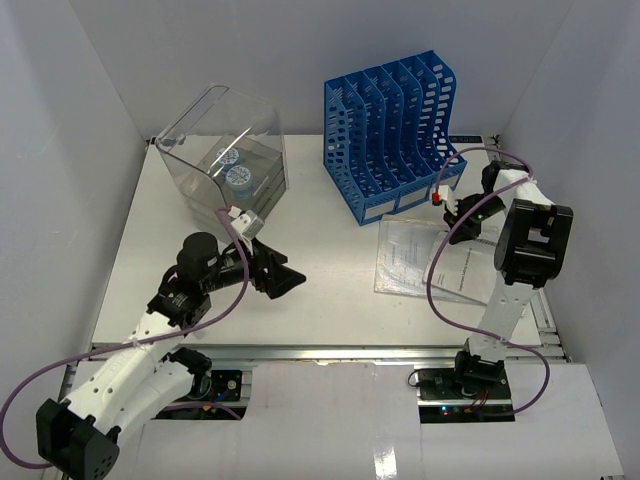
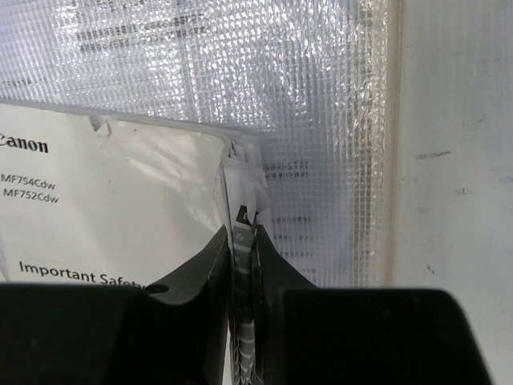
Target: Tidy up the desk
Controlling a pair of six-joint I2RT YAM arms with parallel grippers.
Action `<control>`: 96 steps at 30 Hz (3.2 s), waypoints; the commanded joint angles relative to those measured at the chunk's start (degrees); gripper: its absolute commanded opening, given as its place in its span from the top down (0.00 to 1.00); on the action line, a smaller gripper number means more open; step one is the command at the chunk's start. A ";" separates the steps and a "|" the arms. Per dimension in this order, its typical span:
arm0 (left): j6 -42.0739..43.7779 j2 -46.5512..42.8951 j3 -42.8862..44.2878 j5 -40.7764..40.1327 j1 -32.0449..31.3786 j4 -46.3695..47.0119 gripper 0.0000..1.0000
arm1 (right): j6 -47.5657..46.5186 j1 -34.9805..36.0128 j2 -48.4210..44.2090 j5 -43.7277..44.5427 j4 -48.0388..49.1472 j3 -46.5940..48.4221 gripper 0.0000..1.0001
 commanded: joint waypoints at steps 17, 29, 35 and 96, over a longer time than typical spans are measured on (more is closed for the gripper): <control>-7.41 44.62 17.84 -8.25 -21.76 22.56 0.02 | -15.33 -5.15 -38.23 -26.32 -3.55 -26.90 0.92; -3.03 62.37 31.34 -7.54 -27.14 23.05 0.02 | -20.23 -5.15 -48.08 -33.73 -9.25 -29.65 0.92; -3.88 65.53 34.15 -6.41 -28.04 21.96 0.02 | -21.04 -5.15 -48.56 -36.21 -11.44 -29.59 0.92; -8.31 57.55 93.10 -64.32 -19.64 -39.24 1.00 | 41.08 -11.72 -65.49 -36.46 32.15 -50.37 0.10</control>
